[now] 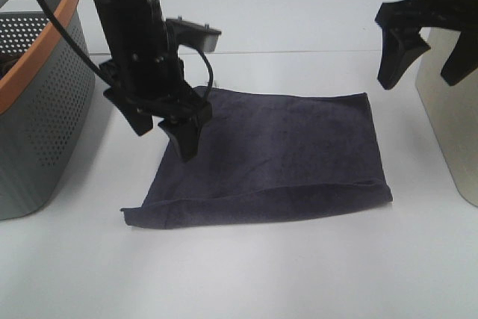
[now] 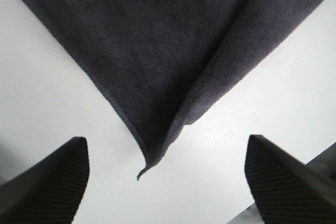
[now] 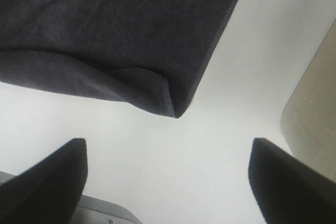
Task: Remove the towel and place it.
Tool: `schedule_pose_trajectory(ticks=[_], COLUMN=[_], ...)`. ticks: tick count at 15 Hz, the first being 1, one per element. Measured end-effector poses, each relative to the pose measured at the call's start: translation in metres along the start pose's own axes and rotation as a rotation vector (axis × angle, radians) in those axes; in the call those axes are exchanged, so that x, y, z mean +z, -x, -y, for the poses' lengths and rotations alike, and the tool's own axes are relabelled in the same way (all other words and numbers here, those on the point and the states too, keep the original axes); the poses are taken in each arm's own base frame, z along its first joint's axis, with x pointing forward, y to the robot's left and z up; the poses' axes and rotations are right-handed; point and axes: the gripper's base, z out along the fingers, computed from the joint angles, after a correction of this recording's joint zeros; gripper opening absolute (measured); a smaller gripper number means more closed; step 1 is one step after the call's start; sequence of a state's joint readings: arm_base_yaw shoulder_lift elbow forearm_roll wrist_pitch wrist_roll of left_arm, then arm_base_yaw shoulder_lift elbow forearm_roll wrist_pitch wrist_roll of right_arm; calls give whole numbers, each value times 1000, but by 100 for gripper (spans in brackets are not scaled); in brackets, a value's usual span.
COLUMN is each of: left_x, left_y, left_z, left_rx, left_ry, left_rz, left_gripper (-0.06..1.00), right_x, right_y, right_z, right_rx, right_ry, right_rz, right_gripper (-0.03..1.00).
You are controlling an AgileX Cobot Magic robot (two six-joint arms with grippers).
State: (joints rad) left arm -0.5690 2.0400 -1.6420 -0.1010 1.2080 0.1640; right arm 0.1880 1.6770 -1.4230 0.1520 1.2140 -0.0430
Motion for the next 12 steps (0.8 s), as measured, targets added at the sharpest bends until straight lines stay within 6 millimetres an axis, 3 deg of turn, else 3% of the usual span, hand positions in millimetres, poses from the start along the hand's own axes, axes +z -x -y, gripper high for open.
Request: schedule_pose_trajectory(ticks=[6,9,12], left_x=[-109,-139,-184], left_y=[12,-6,-49], left_z=[-6,-50,-97], left_rx=[-54,-216,-385], left_ry=[140,189,250], left_rz=[323,391,481], left_gripper=[76,77,77], right_x=[-87,-108,-120], right_y=[-31,-48,-59], right_z=[-6,-8,-6], right_rx=[102,134,175], right_ry=[-58,-56,-86], right_rz=[277,351,396], right_gripper=[82,82,82])
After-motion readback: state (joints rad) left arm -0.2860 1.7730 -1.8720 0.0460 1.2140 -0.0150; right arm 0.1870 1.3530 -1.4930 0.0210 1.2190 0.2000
